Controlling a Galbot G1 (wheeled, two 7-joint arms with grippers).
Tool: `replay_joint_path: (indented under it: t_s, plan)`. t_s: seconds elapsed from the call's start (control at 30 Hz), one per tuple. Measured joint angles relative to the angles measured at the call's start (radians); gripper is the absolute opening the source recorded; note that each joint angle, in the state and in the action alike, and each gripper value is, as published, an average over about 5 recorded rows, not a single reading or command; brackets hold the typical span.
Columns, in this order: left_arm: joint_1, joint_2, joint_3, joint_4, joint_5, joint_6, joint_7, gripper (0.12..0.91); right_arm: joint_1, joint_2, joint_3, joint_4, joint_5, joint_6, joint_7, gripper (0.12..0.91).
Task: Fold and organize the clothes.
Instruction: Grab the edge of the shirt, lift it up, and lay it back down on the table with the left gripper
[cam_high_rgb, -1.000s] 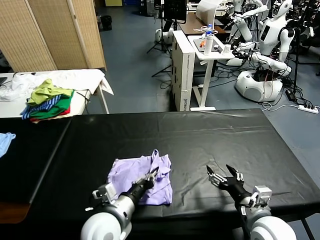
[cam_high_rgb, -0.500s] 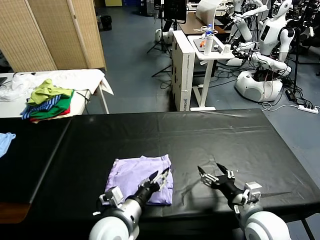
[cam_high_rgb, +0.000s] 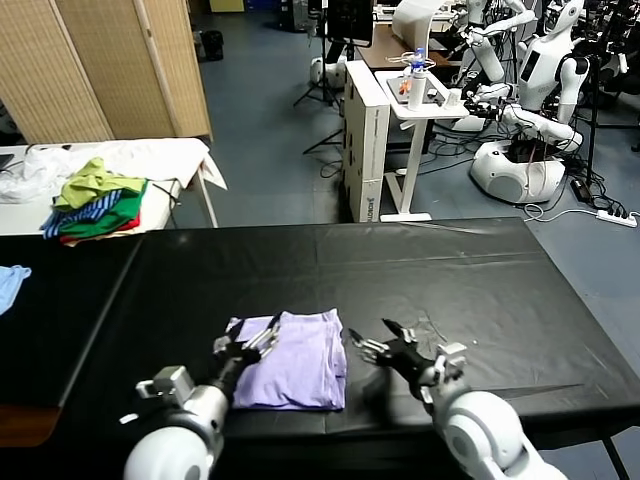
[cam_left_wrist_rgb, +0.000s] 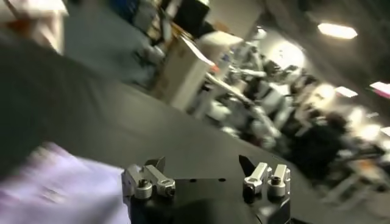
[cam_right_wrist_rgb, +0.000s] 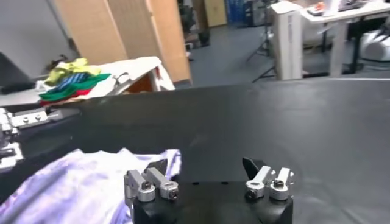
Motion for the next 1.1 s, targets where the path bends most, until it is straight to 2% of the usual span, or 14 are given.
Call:
replay_joint_path:
  t_s: [0.13,0.4,0.6,0.7,0.8,0.87,1.0,1.1]
  plan:
    - [0.018,0.000,-0.016,0.006,0.040,-0.009,-0.002,0.907,0.049,0.028,-0.049,-0.050,0.022,-0.002,0.010,0.864]
    - [0.038,-0.004,-0.031,0.010,0.067,-0.017,-0.004,0.907,0.082,0.069,-0.089,-0.117,0.024,0.001,0.012,0.676]
    - [0.049,-0.006,-0.044,0.010,0.076,-0.022,-0.006,0.907,0.092,0.094,-0.098,-0.145,0.017,0.007,0.007,0.467]
    - [0.052,-0.006,-0.053,0.008,0.076,-0.025,-0.006,0.907,0.087,0.099,-0.095,-0.141,0.006,0.016,0.008,0.300]
    - [0.052,-0.007,-0.060,0.008,0.077,-0.027,-0.006,0.907,0.078,0.104,-0.086,-0.130,-0.012,0.032,0.012,0.169]
    - [0.052,-0.008,-0.063,0.009,0.079,-0.029,-0.006,0.907,0.070,0.109,-0.081,-0.124,-0.033,0.046,0.015,0.143]
    - [0.052,-0.014,-0.065,0.015,0.084,-0.034,-0.006,0.907,0.053,0.117,-0.072,-0.127,-0.083,0.070,0.017,0.139]
    - [0.053,-0.019,-0.066,0.020,0.088,-0.038,-0.004,0.907,0.040,0.121,-0.062,-0.126,-0.094,0.062,0.010,0.178]
